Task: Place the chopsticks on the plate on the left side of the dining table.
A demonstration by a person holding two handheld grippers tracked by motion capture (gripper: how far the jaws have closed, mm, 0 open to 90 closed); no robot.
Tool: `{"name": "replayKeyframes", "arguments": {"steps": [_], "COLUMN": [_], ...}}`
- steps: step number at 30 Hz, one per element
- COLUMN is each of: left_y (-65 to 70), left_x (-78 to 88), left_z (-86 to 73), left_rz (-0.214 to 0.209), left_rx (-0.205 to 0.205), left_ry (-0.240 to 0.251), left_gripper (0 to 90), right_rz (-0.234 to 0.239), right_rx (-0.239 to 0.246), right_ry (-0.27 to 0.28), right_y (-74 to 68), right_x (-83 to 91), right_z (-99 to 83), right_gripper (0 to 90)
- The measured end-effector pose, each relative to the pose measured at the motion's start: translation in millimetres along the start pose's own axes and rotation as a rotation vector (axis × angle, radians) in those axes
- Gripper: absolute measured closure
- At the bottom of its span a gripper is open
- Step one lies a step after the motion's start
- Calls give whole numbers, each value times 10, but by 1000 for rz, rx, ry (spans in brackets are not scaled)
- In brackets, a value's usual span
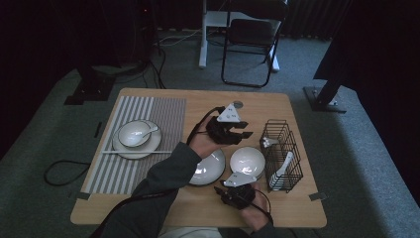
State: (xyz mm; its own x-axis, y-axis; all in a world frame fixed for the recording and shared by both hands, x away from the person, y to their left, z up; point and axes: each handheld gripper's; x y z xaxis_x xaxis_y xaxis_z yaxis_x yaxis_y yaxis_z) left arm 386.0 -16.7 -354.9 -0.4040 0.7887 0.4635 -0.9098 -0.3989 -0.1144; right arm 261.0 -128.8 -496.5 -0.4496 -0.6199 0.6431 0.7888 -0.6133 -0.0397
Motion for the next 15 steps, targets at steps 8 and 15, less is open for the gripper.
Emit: {"name": "replayKeyframes", "arguments": {"steps": [8,15], "left_y": [122,184], "left_x": [-89,-118], "left_z": [108,150], "left_rz": [-29,-46], "left_rx": [-31,-38], "left_ry": [-3,6], "left_gripper": [614,613], "right_rz": [5,3], "right_rx": [-7,-15], "right_ry": [6,10], "right_y": [15,18], "right_x": [11,17], "right_z": [-17,-21], "right_gripper": [620,613]}}
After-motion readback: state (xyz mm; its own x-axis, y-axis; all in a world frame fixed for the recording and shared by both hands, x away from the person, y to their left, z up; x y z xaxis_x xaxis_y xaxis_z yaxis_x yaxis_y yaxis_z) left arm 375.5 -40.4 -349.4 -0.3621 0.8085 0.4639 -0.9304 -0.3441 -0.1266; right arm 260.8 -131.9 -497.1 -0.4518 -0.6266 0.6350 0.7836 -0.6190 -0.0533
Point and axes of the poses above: each handheld gripper's, and its own axes: x roughly backward along the jaws, z roughly out of its top, y roughly to its right, and after that the axes turned 5 degrees about z, right-handed
